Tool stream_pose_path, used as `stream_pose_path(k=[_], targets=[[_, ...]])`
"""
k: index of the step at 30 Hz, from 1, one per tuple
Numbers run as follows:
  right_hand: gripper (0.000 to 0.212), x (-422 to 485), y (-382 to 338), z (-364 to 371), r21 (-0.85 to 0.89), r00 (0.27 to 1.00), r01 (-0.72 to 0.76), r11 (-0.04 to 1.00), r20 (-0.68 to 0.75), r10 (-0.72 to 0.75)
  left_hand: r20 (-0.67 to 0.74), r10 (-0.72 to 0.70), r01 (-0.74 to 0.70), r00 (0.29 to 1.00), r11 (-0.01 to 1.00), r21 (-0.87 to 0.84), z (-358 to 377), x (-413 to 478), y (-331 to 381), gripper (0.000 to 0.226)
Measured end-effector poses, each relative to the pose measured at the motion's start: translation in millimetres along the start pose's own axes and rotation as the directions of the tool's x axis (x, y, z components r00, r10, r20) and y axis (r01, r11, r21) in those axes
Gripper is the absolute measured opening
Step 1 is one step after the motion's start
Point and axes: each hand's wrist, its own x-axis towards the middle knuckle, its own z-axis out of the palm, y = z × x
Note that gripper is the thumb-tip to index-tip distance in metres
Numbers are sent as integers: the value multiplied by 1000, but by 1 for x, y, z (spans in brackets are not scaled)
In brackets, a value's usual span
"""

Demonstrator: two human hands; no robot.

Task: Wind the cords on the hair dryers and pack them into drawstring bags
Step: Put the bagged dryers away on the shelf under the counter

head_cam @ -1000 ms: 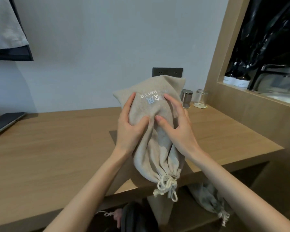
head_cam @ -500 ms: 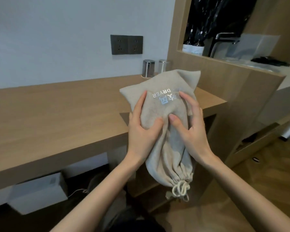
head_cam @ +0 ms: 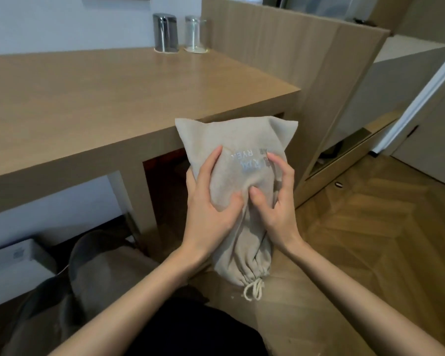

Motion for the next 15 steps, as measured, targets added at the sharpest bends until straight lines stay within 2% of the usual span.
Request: stream_pose_path(k=[6,15], targets=[[56,-13,41,-3,-65,992,-125,990,-13,124,34,-139,139,990,990,17,20,-4,-37,68],[57,-2,105,36,-88,943,-293,952,136,303,-41,-300,303,953,947,108,17,12,-113,67]])
